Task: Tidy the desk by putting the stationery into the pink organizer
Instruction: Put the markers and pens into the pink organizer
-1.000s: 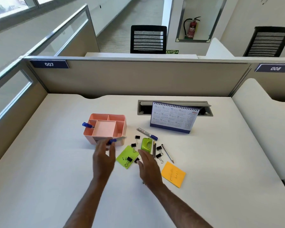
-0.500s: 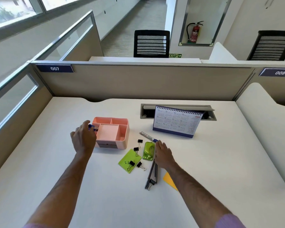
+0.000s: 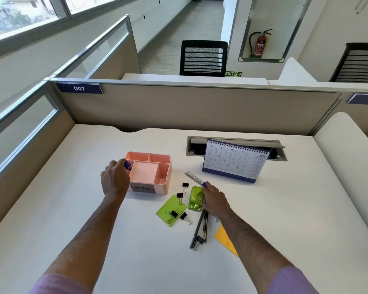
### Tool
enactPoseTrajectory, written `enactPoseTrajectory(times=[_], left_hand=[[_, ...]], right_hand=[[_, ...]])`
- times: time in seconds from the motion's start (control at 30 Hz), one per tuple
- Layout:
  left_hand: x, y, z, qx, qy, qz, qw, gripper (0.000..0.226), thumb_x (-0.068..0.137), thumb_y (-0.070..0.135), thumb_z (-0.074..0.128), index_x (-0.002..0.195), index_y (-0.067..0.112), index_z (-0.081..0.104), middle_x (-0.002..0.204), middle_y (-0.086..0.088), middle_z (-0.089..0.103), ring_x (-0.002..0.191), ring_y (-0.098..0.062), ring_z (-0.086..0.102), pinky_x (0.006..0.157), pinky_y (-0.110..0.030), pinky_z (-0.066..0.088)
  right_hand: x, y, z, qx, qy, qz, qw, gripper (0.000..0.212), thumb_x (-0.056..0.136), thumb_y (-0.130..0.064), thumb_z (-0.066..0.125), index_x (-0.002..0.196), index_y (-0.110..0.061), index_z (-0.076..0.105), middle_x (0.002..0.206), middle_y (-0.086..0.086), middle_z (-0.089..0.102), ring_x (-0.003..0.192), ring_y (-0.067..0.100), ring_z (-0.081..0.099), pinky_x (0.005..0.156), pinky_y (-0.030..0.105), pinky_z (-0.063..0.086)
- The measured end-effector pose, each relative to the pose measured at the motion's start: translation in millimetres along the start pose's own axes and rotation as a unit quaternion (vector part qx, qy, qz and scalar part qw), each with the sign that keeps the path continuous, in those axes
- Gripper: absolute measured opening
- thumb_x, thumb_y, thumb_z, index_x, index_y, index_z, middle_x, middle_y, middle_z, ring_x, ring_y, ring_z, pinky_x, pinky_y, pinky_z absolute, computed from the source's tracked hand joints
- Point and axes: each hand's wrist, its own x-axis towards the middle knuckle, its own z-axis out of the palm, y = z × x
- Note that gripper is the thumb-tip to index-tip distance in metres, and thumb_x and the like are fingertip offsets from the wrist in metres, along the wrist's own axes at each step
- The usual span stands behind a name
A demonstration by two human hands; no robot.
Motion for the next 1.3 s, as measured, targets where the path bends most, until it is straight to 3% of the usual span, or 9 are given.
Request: enactPoseTrajectory(times=[0.17,0.53,0.77,0.97,1.17,1.3], left_hand=[[-4.7,-1.6,6.9,0.014,-0.033,-0.003,0.999,0.053,0.084,-0.013,0.051,0.128,0.011,0.066,0.104,-0.024,0.061,0.092,-0.045,0.06,0.082,-0.049,0.044],[-45.9,19.1,20.3,-0.064,-0.041,0.003,0.997,0.035,0.09,0.007,0.063,0.124,0.008,0.064,0.119,-0.018,0.062,0.104,-0.042,0.062,0.083,-0.05,0.049],[-66.1,31.9,27.5,-0.076,-0.048,0.015,0.996,0.036,0.088,0.005,0.062,0.124,0.011,0.065,0.117,-0.018,0.064,0.097,-0.04,0.065,0.081,-0.048,0.054],[-67.3,30.8,24.6,-0.085,-0.037,0.021,0.995,0.035,0.087,0.004,0.064,0.121,0.01,0.066,0.114,-0.017,0.065,0.092,-0.041,0.066,0.078,-0.047,0.053],[-69.2,37.3,23.7,-0.107,-0.026,0.041,0.993,0.032,0.087,0.005,0.067,0.119,0.009,0.068,0.116,-0.016,0.065,0.092,-0.038,0.067,0.08,-0.048,0.055],[-76.5,53.3,28.0,-0.145,-0.026,0.113,0.983,0.028,0.084,0.007,0.074,0.112,0.008,0.07,0.107,-0.014,0.067,0.083,-0.034,0.068,0.072,-0.045,0.056]], right_hand=[[1.2,2.2,0.6,0.0,0.016,0.014,1.0,0.049,0.089,0.002,0.048,0.137,-0.009,0.043,0.15,0.01,0.03,0.124,0.032,0.043,0.097,0.042,0.043],[-1.3,2.7,-4.6,0.013,0.067,0.037,0.997,0.037,0.089,0.007,0.042,0.124,-0.006,0.048,0.128,0.011,0.048,0.115,0.03,0.047,0.089,0.04,0.045],[-3.4,6.1,-5.1,0.017,0.046,0.001,0.999,0.054,0.09,0.009,0.042,0.14,-0.011,0.041,0.141,0.011,0.04,0.123,0.032,0.043,0.092,0.044,0.046],[-4.8,5.3,-3.5,-0.007,0.038,0.011,0.999,0.04,0.088,0.01,0.045,0.124,-0.005,0.051,0.129,0.013,0.046,0.115,0.032,0.047,0.086,0.041,0.047],[-5.3,-1.4,-14.9,0.077,0.134,0.042,0.987,0.026,0.094,0.0,0.045,0.113,-0.008,0.059,0.117,0.008,0.056,0.108,0.027,0.05,0.083,0.037,0.045],[-9.3,-16.1,-30.9,0.234,0.258,0.072,0.935,0.015,0.092,0.002,0.049,0.098,-0.008,0.059,0.102,0.009,0.062,0.097,0.029,0.054,0.071,0.04,0.048]])
